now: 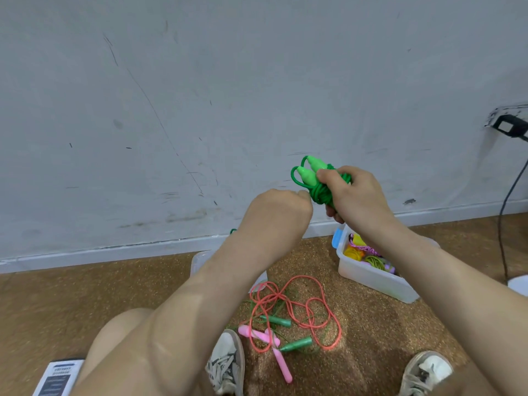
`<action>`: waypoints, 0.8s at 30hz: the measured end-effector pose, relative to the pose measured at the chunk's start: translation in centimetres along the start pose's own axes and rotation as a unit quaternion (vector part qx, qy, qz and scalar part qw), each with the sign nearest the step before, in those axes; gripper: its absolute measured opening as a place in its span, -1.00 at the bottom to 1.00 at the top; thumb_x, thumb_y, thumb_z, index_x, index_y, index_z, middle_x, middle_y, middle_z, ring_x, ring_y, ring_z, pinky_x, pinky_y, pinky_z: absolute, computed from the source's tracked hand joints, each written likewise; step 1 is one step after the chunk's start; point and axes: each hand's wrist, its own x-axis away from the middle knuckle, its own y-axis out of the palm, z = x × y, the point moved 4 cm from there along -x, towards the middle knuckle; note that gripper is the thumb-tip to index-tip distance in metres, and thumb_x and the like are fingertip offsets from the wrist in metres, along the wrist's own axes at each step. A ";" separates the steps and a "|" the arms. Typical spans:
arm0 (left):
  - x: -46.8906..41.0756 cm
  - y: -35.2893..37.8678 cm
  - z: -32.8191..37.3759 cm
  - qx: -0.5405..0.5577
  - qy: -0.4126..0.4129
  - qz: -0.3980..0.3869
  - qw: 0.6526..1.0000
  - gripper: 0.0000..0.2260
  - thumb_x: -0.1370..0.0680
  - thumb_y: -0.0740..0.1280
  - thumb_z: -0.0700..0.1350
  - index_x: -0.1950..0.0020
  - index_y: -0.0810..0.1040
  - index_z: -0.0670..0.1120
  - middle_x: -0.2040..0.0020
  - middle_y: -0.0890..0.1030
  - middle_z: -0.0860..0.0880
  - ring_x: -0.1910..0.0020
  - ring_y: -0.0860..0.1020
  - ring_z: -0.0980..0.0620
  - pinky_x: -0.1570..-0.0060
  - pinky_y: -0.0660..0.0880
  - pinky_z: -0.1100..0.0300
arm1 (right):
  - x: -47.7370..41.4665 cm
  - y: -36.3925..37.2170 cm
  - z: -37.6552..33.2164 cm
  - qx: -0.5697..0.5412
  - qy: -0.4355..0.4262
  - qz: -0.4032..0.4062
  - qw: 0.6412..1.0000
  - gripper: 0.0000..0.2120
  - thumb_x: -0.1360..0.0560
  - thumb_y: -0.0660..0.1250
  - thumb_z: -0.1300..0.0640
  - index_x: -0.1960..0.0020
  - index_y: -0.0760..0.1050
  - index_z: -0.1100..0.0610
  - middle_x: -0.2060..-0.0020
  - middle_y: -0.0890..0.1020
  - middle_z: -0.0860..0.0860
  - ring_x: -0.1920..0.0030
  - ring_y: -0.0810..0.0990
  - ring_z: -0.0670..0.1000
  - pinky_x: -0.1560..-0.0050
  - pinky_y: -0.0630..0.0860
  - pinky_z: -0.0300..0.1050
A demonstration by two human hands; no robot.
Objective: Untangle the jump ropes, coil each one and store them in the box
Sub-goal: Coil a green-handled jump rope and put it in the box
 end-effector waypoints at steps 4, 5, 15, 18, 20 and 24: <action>-0.1 -0.5 0.2 0.007 0.045 0.034 0.998 -0.72 -0.01 0.52 -0.28 0.49 0.45 -0.08 0.60 0.38 -0.02 0.63 0.22 -0.01 0.50 0.08 0.30 | -0.4 -0.1 0.2 0.089 -0.018 -0.014 0.996 -0.63 -0.43 0.24 -0.19 0.19 0.49 0.13 0.50 0.58 0.09 0.49 0.54 0.03 0.27 0.52 0.04; -0.1 -0.9 0.4 0.032 0.056 0.032 0.997 -0.74 -0.09 0.57 -0.23 0.43 0.49 -0.09 0.54 0.44 -0.03 0.59 0.34 -0.03 0.49 0.12 0.26 | -0.5 -0.1 0.2 0.137 -0.023 -0.039 0.990 -0.60 -0.44 0.19 -0.23 0.22 0.48 0.12 0.49 0.59 0.09 0.45 0.55 0.06 0.24 0.53 0.04; 0.1 -1.4 -5.1 0.428 -0.129 -0.016 0.894 -0.71 -0.17 0.61 0.06 0.20 0.66 0.00 0.35 0.61 0.11 0.35 0.50 0.20 0.32 0.42 0.28 | 1.6 0.6 -1.6 0.145 -0.100 -0.278 0.944 -0.35 -0.49 -0.01 -0.38 0.29 0.48 0.17 0.50 0.52 0.18 0.40 0.59 0.28 0.40 0.44 -0.06; 0.1 -1.4 -4.6 0.436 -0.111 -0.087 0.889 -0.78 -0.21 0.60 0.05 0.20 0.70 0.06 0.47 0.55 0.15 0.43 0.43 0.24 0.43 0.30 0.39 | 2.1 0.4 -2.1 0.194 -0.107 -0.327 0.919 -0.37 -0.42 -0.01 -0.44 0.25 0.53 0.08 0.47 0.53 0.17 0.41 0.62 0.18 0.38 0.46 -0.06; 0.2 -1.0 -3.8 0.428 -0.081 -0.151 0.887 -0.84 -0.26 0.57 0.05 0.21 0.70 0.09 0.44 0.57 0.15 0.40 0.44 0.23 0.39 0.32 0.36 | 2.5 0.4 -2.0 0.246 -0.119 -0.354 0.895 -0.35 -0.39 0.02 -0.47 0.20 0.55 0.08 0.44 0.59 0.15 0.42 0.62 0.13 0.36 0.48 -0.06; 0.1 -0.6 -3.7 0.434 -0.099 -0.143 0.884 -0.81 -0.29 0.56 0.08 0.19 0.71 0.04 0.35 0.63 0.07 0.36 0.47 0.23 0.32 0.37 0.31 | 2.1 -0.4 -1.8 0.177 -0.092 -0.319 0.927 -0.47 -0.28 0.28 -0.42 0.12 0.61 0.02 0.43 0.62 0.05 0.47 0.58 0.03 0.39 0.49 -0.11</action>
